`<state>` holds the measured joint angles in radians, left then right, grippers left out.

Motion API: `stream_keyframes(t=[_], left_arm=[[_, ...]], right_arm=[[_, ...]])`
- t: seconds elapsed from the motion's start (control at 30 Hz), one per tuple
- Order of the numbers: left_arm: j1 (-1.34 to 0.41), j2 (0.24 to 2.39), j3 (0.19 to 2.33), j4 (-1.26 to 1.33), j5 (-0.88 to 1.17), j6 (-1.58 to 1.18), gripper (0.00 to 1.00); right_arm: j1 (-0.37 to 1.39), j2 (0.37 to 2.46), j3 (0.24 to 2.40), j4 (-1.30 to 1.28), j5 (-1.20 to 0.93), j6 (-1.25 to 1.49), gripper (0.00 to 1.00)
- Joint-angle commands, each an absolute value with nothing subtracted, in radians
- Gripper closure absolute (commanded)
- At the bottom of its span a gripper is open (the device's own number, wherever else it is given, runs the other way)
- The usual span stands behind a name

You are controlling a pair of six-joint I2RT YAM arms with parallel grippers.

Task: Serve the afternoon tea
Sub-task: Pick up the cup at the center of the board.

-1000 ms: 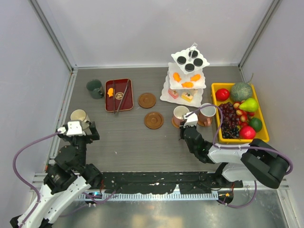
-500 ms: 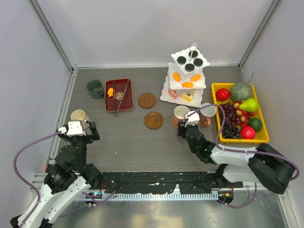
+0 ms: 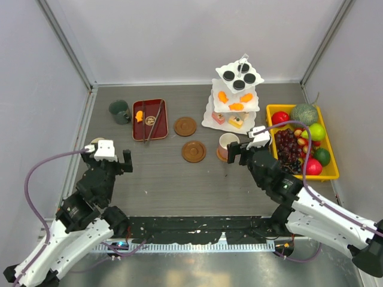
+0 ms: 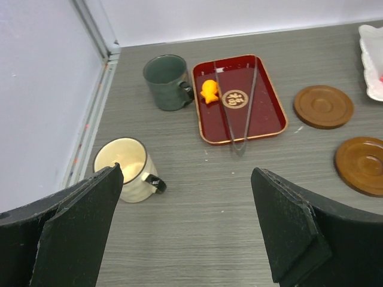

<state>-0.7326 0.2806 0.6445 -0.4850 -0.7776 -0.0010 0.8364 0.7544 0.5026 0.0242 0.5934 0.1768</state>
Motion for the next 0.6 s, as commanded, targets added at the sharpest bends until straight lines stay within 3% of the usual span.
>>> stream_keyframes(t=[0.0,0.13,0.27,0.57], left_arm=[[-0.724,0.411,0.762,-0.547,-0.701,-0.084,0.01],[-0.629,0.537,0.851,-0.613,-0.614,-0.139,0.01],[-0.349,0.629,0.934,-0.657,-0.376,-0.202,0.04],[-0.007,0.810,0.976,-0.650,-0.367,-0.297,0.08]], right_arm=[[0.822,0.733,0.668,-0.332,0.614,0.170,0.04],[0.816,0.742,0.739,-0.440,0.612,0.178,0.04],[0.815,0.726,0.739,-0.451,0.611,0.175,0.04],[0.815,0.686,0.747,-0.469,0.578,0.167,0.04]])
